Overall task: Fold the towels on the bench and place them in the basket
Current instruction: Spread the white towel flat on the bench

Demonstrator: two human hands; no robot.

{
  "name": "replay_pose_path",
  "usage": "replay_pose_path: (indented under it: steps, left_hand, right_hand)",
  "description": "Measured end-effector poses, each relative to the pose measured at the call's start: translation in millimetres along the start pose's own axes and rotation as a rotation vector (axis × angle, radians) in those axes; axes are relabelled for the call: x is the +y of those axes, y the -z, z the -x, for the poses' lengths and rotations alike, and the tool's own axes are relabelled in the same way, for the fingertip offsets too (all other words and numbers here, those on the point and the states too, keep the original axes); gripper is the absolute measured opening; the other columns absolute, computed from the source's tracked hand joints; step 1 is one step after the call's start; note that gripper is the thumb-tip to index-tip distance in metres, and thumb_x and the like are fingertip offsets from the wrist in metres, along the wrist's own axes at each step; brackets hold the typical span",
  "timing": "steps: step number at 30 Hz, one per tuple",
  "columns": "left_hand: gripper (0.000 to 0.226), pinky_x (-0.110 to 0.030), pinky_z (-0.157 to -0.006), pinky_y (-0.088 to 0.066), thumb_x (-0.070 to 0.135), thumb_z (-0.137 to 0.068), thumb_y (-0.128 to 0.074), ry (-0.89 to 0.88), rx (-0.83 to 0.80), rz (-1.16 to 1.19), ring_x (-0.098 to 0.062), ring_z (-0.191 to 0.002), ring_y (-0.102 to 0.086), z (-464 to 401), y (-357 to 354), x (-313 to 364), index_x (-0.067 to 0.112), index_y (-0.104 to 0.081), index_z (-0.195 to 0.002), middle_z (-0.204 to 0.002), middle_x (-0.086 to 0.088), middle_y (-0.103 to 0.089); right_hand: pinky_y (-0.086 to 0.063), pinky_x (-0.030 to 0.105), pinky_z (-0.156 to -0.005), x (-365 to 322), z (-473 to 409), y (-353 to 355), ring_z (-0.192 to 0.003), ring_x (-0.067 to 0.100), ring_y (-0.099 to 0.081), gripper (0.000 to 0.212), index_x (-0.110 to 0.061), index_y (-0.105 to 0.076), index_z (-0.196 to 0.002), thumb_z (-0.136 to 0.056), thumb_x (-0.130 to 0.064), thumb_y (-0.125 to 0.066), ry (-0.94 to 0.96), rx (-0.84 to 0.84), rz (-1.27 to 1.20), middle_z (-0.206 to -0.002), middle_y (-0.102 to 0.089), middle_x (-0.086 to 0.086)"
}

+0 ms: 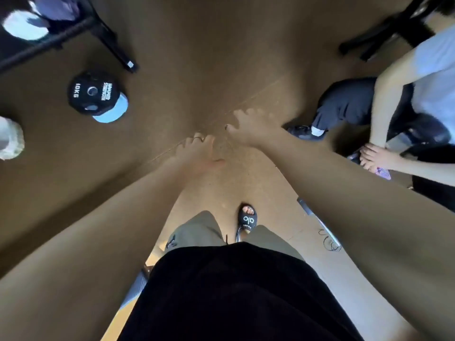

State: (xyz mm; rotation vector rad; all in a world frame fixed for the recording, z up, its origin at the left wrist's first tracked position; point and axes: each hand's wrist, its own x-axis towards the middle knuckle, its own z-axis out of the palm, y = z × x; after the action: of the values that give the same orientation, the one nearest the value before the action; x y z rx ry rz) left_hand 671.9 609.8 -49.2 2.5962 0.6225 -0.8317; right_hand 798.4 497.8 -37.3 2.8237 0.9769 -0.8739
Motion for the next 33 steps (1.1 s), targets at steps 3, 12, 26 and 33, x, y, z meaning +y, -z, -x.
replay_pose_path:
  steps: [3, 12, 26, 33]
  left_hand:
    - [0.079, -0.054, -0.116, -0.026, 0.059, -0.094, -0.055, 0.054, 0.010, 0.059, -0.038, -0.147, -0.027, -19.7, 24.2, -4.9, 0.021, -0.024, -0.157, -0.162, -0.017, -0.025]
    - [0.077, -0.049, -0.114, -0.027, 0.060, -0.095, -0.054, 0.235, 0.051, 0.201, -0.036, -0.146, -0.029, -99.6, 94.2, -64.5, 0.017, -0.028, -0.154, -0.161, -0.015, -0.028]
    - [0.077, -0.050, -0.114, -0.031, 0.063, -0.091, -0.059, 0.345, 0.114, 0.297, -0.036, -0.143, -0.033, -269.4, 260.0, -260.2, 0.020, -0.032, -0.149, -0.159, -0.016, -0.029]
    - [0.077, -0.048, -0.113, -0.032, 0.060, -0.093, -0.057, 0.455, 0.140, 0.354, -0.035, -0.142, -0.035, -324.8, 330.1, -350.8, 0.020, -0.030, -0.153, -0.157, -0.012, -0.032]
  right_hand:
    - [-0.030, 0.053, -0.111, -6.6, -41.0, 32.7, -0.141, 0.035, -0.037, 0.065, -0.021, -0.037, -0.153, -0.101, -0.058, -0.029, 0.087, 0.009, 0.082, -0.152, -0.045, 0.013]
    - [-0.029, 0.054, -0.111, -70.2, -174.1, 102.8, -0.140, 0.036, -0.038, 0.062, -0.021, -0.039, -0.152, -0.102, -0.056, -0.028, 0.270, -0.012, 0.194, -0.151, -0.046, 0.013]
    - [-0.030, 0.053, -0.110, -246.0, -408.7, 212.0, -0.137, 0.034, -0.041, 0.060, -0.022, -0.040, -0.150, -0.103, -0.056, -0.028, 0.377, -0.030, 0.328, -0.148, -0.049, 0.011]
    - [-0.029, 0.053, -0.111, -343.5, -522.5, 261.9, -0.137, 0.036, -0.040, 0.060, -0.020, -0.040, -0.152, -0.103, -0.052, -0.028, 0.545, -0.032, 0.357, -0.149, -0.048, 0.013]
